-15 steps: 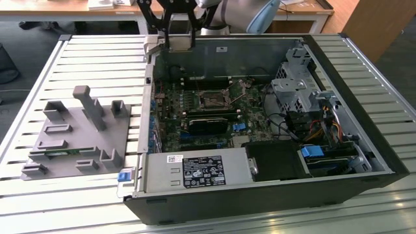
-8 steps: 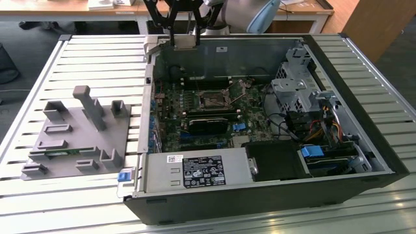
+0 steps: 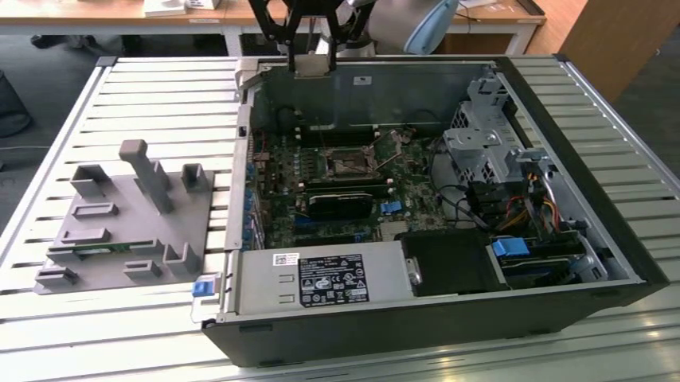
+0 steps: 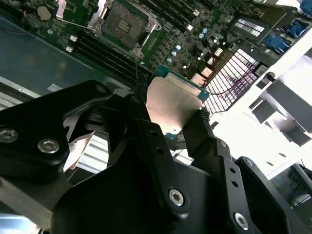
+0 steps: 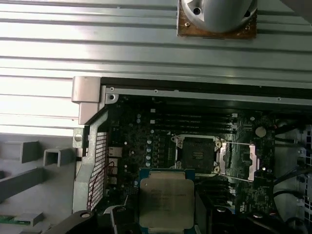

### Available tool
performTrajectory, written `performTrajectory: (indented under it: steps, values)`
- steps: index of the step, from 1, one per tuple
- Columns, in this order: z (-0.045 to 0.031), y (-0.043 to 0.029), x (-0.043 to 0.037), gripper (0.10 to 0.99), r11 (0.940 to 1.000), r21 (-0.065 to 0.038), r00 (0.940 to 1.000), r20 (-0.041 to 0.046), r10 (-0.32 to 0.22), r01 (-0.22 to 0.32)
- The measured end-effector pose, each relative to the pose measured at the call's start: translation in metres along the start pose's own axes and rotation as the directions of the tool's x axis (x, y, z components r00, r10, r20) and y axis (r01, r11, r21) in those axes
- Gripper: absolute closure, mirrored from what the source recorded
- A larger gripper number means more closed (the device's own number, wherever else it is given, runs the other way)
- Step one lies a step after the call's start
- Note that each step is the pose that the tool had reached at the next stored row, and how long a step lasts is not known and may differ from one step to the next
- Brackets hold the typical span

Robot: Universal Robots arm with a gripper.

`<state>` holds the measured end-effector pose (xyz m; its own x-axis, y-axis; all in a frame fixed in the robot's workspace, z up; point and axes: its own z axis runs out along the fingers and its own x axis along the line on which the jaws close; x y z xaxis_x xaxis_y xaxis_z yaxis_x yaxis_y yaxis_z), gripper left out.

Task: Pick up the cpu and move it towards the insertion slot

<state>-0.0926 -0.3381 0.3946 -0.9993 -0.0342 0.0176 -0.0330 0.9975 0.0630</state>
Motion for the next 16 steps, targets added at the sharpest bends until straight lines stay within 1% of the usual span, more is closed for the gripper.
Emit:
performTrajectory:
  steps: [16]
  values:
    - [-0.0001, 0.0069, -0.0312, 0.545, 1.0, 0.0, 1.0, -0.0001, -0.001, 0.001]
